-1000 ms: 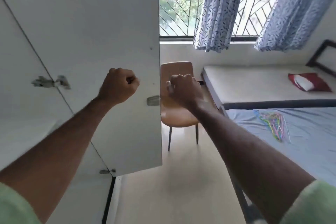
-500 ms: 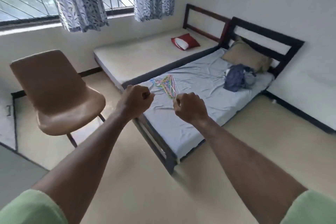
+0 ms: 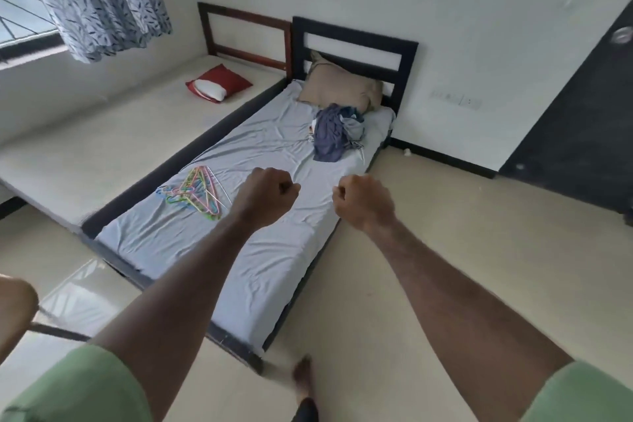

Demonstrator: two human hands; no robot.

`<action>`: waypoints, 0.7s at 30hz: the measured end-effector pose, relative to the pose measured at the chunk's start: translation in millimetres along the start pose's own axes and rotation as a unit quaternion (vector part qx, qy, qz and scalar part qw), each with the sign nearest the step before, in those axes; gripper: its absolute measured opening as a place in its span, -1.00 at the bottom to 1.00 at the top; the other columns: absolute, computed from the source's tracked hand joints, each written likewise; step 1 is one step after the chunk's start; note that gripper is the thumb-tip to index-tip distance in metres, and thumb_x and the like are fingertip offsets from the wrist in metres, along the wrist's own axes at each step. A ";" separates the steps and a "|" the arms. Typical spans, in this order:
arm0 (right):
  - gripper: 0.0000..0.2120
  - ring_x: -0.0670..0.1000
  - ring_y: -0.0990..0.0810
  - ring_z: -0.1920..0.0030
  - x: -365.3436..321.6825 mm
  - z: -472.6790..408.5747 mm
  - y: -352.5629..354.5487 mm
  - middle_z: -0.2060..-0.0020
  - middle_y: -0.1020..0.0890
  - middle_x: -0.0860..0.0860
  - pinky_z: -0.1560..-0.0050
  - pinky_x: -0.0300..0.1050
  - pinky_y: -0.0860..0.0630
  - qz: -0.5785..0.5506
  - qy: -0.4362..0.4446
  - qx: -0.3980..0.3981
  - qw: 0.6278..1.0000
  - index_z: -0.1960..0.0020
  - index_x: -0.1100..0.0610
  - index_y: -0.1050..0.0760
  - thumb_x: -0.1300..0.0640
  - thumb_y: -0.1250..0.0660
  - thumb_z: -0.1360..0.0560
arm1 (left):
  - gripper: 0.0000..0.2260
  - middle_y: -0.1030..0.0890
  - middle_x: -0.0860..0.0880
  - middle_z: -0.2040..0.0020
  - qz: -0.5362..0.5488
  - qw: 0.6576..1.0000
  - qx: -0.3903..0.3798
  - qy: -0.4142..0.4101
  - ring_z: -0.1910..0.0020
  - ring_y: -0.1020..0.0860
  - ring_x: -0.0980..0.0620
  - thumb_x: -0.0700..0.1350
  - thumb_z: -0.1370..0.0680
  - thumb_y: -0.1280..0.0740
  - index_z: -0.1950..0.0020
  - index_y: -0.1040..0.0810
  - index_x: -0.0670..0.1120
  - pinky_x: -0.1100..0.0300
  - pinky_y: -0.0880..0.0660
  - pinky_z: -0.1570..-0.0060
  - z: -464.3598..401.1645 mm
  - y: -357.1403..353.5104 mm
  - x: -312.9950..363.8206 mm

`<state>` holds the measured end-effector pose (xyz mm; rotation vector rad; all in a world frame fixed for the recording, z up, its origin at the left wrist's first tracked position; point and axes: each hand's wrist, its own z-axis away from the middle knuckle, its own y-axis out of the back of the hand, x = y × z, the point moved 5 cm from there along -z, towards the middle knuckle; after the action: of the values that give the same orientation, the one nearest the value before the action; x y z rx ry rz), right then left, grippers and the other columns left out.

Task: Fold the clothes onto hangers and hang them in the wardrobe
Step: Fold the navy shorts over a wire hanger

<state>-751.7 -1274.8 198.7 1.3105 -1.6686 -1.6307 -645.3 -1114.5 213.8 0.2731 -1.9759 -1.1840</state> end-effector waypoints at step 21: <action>-0.74 0.23 -0.50 0.27 152.8 -373.9 -53.3 0.35 -0.47 0.12 0.27 -0.09 -0.31 -0.007 -0.067 0.018 0.998 0.23 0.17 -0.47 0.07 -0.23 -0.58 | -0.69 -0.35 -0.05 0.50 0.021 0.999 -0.041 -0.030 0.45 -0.30 -0.07 -0.15 -0.50 -0.36 0.40 -0.37 -0.18 0.04 -0.33 0.42 -413.1 -148.4 -33.3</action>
<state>-486.6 -1583.3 176.3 1.2568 -1.7783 -1.7369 -354.4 -1442.6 175.5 0.1556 -1.9699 -1.2551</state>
